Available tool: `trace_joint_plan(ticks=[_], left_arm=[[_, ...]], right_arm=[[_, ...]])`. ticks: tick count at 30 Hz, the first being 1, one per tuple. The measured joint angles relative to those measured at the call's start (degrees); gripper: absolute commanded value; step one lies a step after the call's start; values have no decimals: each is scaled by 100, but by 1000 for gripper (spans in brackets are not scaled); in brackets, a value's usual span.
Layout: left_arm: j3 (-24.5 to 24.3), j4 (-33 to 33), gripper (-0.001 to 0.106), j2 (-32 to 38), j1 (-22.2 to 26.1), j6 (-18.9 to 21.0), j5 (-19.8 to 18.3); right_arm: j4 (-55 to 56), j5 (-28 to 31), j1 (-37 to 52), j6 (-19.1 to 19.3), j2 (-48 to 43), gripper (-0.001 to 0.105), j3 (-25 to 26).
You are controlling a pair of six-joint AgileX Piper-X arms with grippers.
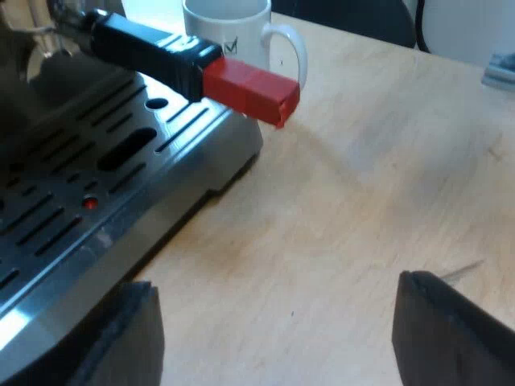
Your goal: Grind coffee beans and then tamp
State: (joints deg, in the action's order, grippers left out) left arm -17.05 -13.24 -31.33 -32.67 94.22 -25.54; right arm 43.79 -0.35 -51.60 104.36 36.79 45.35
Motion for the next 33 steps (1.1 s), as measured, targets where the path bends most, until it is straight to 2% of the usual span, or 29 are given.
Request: trace_joint_plan(ticks=[7, 15, 17, 18, 24, 30, 32, 33], left_arm=[[0, 54, 62, 0, 0, 0, -11], [0, 54, 62, 0, 0, 0, -11], [0, 54, 62, 0, 0, 0, -11], [0, 54, 62, 0, 0, 0, -11], [0, 54, 62, 0, 0, 0, -11], [0, 54, 62, 0, 0, 0, -11], [0, 54, 62, 0, 0, 0, -11], [0, 54, 62, 0, 0, 0, -11]], right_arm=[[-41, 104, -60, -518, 517, 65, 0], [-252, 144, -60, -705, 748, 65, 0], [-334, 144, -60, -714, 783, 62, 0], [-334, 144, -60, -714, 788, 54, 0], [-449, 334, -84, -946, 841, 53, -10], [-978, 990, -830, -1191, 841, 53, -206], [-1388, 1573, -1295, -1409, 841, 52, -467], [-1490, 1683, -1431, -1462, 841, 52, -546]])
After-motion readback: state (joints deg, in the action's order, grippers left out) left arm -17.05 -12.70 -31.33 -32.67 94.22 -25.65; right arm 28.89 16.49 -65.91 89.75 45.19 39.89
